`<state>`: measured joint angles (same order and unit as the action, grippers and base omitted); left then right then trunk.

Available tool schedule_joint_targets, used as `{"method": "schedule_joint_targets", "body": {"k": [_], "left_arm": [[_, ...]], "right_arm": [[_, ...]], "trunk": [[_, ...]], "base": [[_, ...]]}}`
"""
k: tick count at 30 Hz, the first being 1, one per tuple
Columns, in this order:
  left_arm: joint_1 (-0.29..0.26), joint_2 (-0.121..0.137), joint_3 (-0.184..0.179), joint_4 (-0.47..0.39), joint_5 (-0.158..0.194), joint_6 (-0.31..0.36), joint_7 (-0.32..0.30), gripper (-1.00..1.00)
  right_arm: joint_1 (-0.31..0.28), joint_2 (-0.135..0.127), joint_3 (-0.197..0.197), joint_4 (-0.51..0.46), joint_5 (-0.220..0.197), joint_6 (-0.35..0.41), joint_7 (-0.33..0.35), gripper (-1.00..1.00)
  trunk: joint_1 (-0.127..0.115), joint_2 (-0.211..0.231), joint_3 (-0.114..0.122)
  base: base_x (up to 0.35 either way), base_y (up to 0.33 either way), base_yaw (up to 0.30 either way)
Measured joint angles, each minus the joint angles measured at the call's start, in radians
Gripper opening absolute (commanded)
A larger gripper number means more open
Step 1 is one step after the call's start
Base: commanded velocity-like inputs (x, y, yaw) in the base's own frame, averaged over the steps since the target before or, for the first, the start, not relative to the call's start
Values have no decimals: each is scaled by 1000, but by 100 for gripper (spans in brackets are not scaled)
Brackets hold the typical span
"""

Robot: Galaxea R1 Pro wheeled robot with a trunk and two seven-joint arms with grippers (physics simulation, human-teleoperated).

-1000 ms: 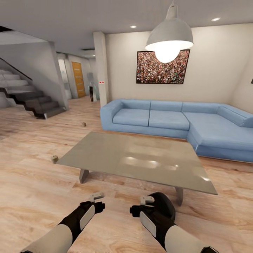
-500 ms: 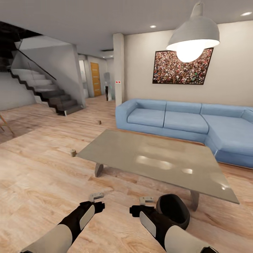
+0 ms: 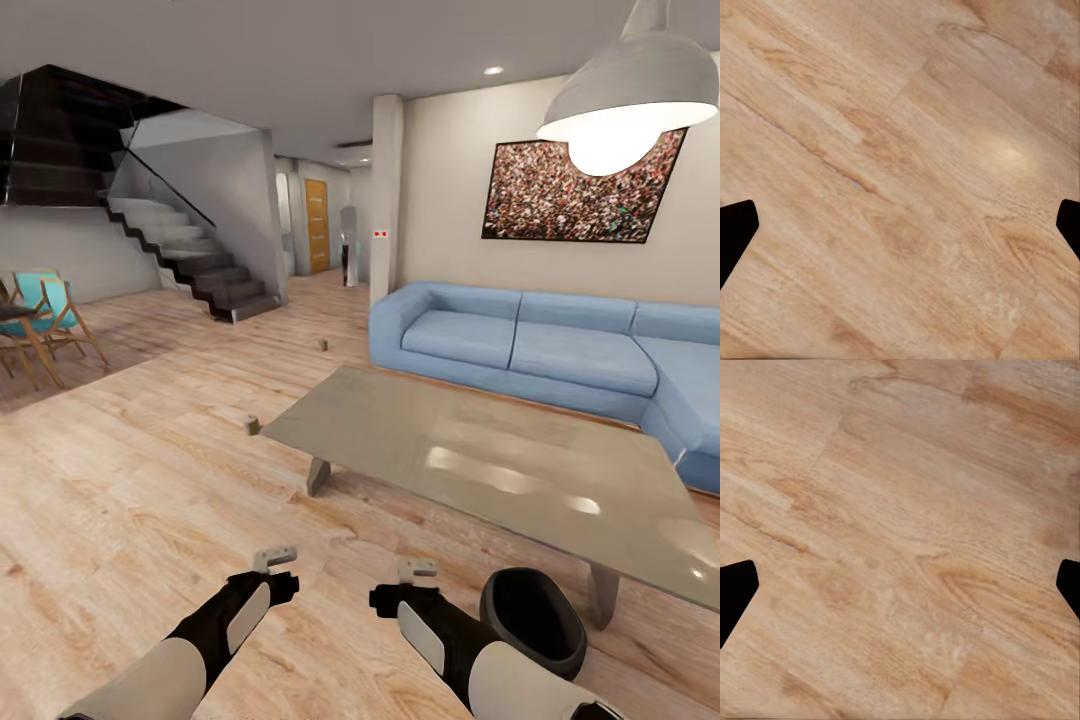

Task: Place each of the two pumpkins and all three candles from the living room inside a cabinet in the living room (use any cabinet), then make sure every cabinet is closed, and position the cauldron so it is next to a table in the living room.

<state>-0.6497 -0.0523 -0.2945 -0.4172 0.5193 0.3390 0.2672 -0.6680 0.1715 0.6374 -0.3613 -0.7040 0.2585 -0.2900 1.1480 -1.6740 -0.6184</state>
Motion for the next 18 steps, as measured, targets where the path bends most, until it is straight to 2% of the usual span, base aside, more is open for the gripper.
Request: {"method": "schedule_joint_targets", "body": {"k": [6, 11, 15, 18], "left_arm": [[0, 5, 3, 1, -1, -1, 2, 100], [0, 20, 37, 16, 2, 5, 3, 100], [0, 27, 46, 28, -1, 6, 8, 100], [0, 40, 48, 34, 0, 5, 37, 100]], "right_arm": [[0, -2, 0, 0, 0, 1, 1, 100], [0, -1, 1, 2, 0, 1, -3, 100], [0, 0, 4, 2, 0, 0, -34, 100], [0, 0, 6, 1, -1, -5, -68, 100]], "trunk": [[0, 0, 0], [0, 0, 0], [0, 0, 0], [0, 0, 0]], "base": [[0, 0, 271], [0, 0, 271], [0, 0, 271], [0, 0, 271]]}}
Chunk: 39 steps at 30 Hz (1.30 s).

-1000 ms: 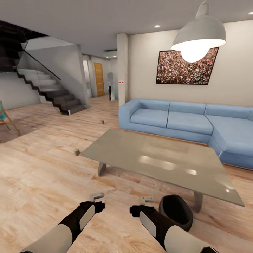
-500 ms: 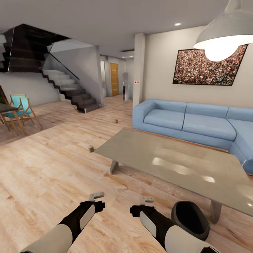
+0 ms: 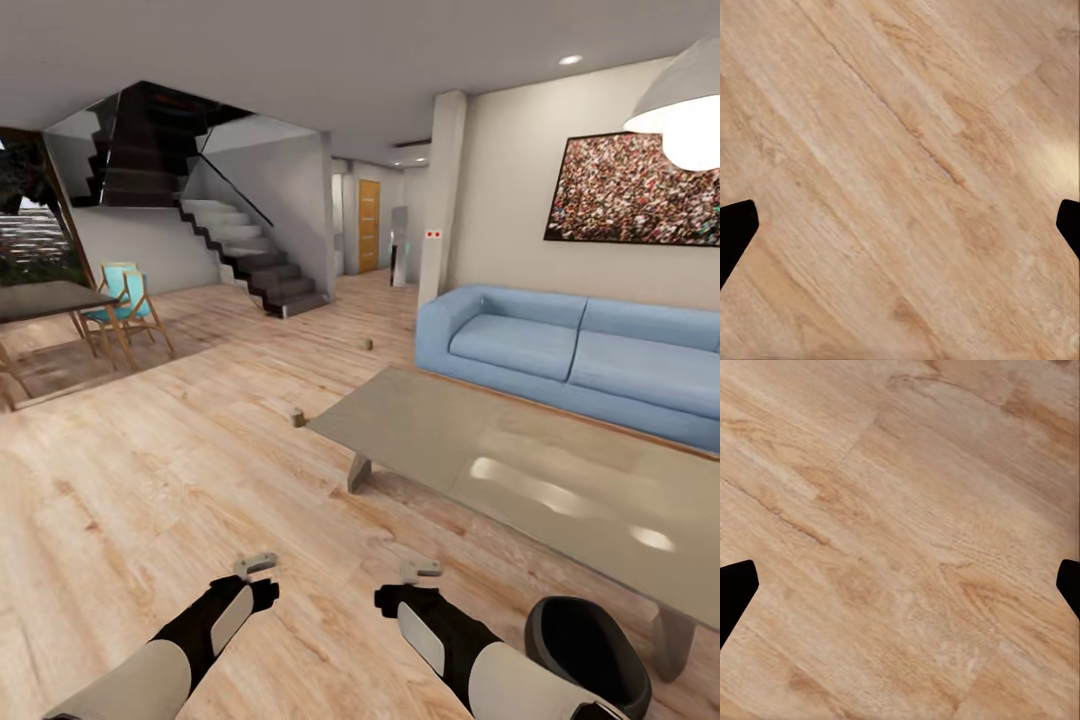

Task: Place each of the two pumpkins and all three candles from the living room inside a cabinet in the living room (use any cabinet), then make sure every cabinet is closed, and position the cauldron so it is next to a table in the living room.

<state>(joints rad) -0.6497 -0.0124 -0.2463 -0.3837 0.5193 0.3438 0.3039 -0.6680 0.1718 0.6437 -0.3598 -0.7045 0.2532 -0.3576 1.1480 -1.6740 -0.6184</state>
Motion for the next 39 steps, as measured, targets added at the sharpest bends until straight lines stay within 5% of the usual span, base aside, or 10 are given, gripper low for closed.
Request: {"method": "schedule_joint_targets", "body": {"k": [6, 13, 24, 36, 39], "left_arm": [[3, 14, -2, 144, 7, -47, 15, 100], [21, -10, 1, 349, 9, -309, 4, 100], [31, -53, 0, 368, 6, -368, 5, 100], [35, -58, -1, 367, 5, -412, 7, 100], [74, -49, 0, 365, 4, -408, 16, 100]], "right_arm": [[4, -7, 0, 10, 0, -17, -12, 100], [18, -6, 1, 19, -5, -168, 1, 100], [20, -8, 1, 36, -3, -207, 2, 100], [20, -6, 1, 38, -3, -261, -6, 100], [20, -8, 0, 39, -5, -261, -6, 100]], "trunk": [[0, 0, 0], [0, 0, 0], [0, 0, 0], [0, 0, 0], [0, 0, 0]], "base": [[0, 0, 271], [0, 0, 218], [0, 0, 16], [0, 0, 149], [0, 0, 270]]}}
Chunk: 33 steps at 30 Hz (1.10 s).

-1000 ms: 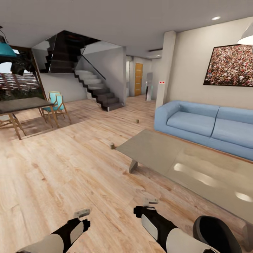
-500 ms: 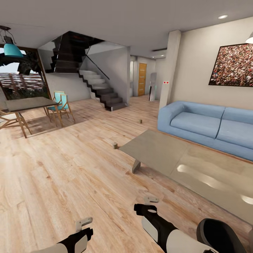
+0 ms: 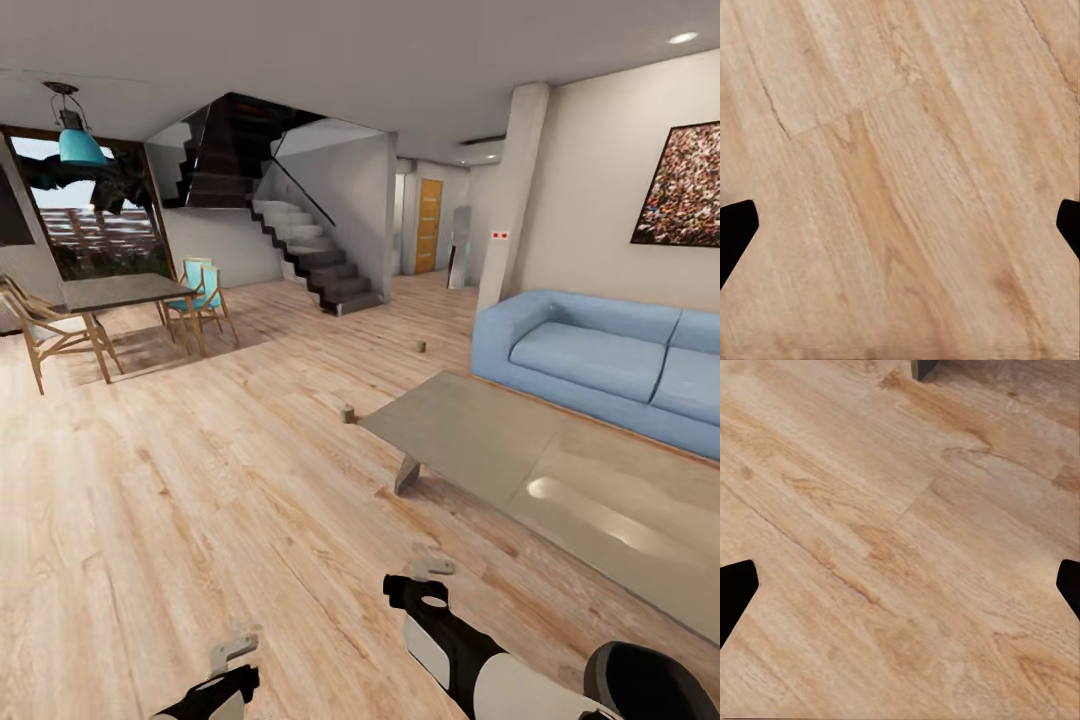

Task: Place each of the two pumpkins and all three candles from the living room inside a cabinet in the living room (use any cabinet), then make sure every cabinet is closed, and position the cauldron so it is next to a table in the living room.

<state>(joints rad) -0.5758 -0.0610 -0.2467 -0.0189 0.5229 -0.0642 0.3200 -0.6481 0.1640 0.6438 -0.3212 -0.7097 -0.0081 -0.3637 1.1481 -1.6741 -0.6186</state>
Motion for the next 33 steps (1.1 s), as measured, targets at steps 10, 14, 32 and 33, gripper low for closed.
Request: {"method": "schedule_joint_targets", "body": {"k": [10, 14, 32, 33], "left_arm": [[316, 68, -2, 0, -1, -9, -1, 100], [375, 81, -6, 1, 1, -18, -7, 100], [391, 86, -7, -3, -4, -23, -8, 100], [391, 86, -7, -3, -5, -23, -8, 100]], "right_arm": [[0, -1, 0, 1, -1, -1, 1, 100], [0, 0, 0, 2, 0, -3, 2, 100], [0, -1, 0, 23, 4, -9, 5, 100], [0, -2, 0, 23, 3, -7, 5, 100]], "trunk": [[0, 0, 0], [0, 0, 0], [0, 0, -7], [0, 0, -7]], "base": [[0, 0, 272], [0, 0, 273], [0, 0, 273], [0, 0, 273]]}}
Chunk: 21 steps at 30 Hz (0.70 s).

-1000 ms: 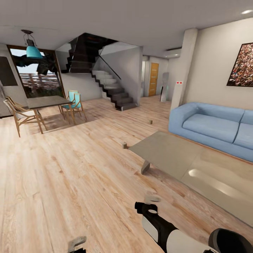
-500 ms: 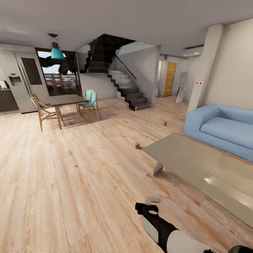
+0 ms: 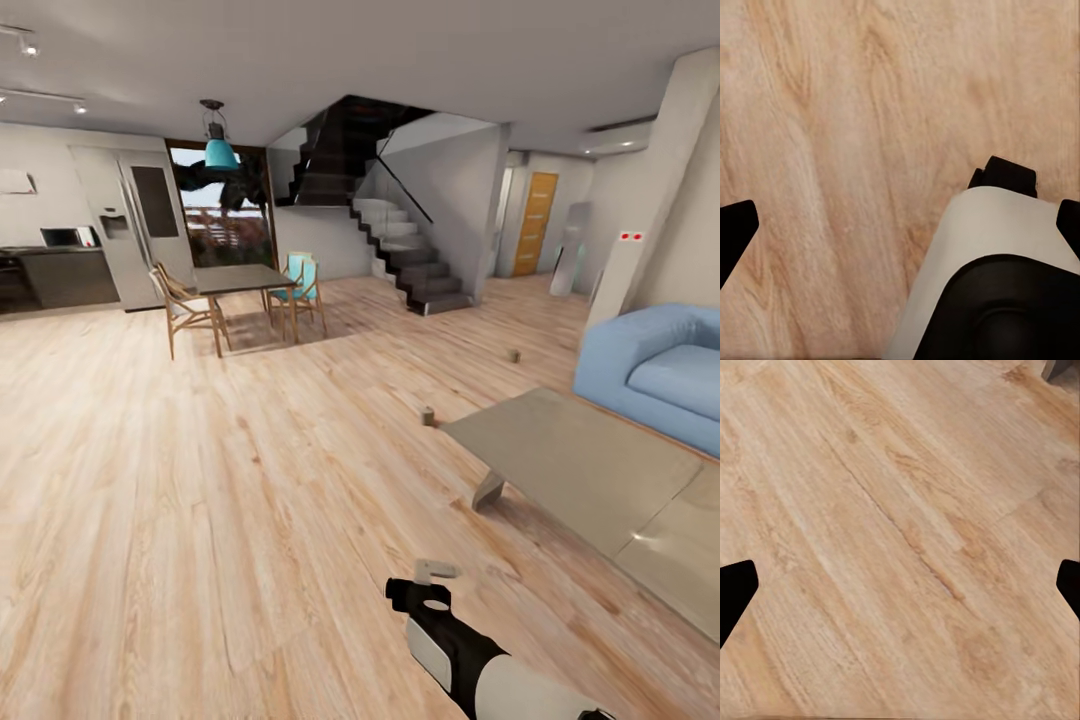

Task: Place each of the two pumpkins and all three candles from the living room inside a cabinet in the living room (use any cabinet), then make sure every cabinet is closed, and position the cauldron so it is next to a table in the living room.

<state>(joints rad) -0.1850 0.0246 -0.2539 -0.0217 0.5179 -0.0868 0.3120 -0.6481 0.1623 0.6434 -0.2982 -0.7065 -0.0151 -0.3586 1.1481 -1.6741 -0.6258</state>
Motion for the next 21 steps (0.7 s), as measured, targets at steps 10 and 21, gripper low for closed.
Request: {"method": "schedule_joint_targets", "body": {"k": [10, 21], "left_arm": [[0, -1, 4, -4, 1, -1, -1, 100], [-12, -22, 7, -116, 5, 16, 5, 100]], "right_arm": [[0, 0, 0, 0, 0, -1, 1, 100], [0, -1, 0, 0, 0, -1, 1, 100]], "trunk": [[0, 0, -4], [0, 0, -10]], "base": [[0, 0, 273], [0, 0, 273]]}}
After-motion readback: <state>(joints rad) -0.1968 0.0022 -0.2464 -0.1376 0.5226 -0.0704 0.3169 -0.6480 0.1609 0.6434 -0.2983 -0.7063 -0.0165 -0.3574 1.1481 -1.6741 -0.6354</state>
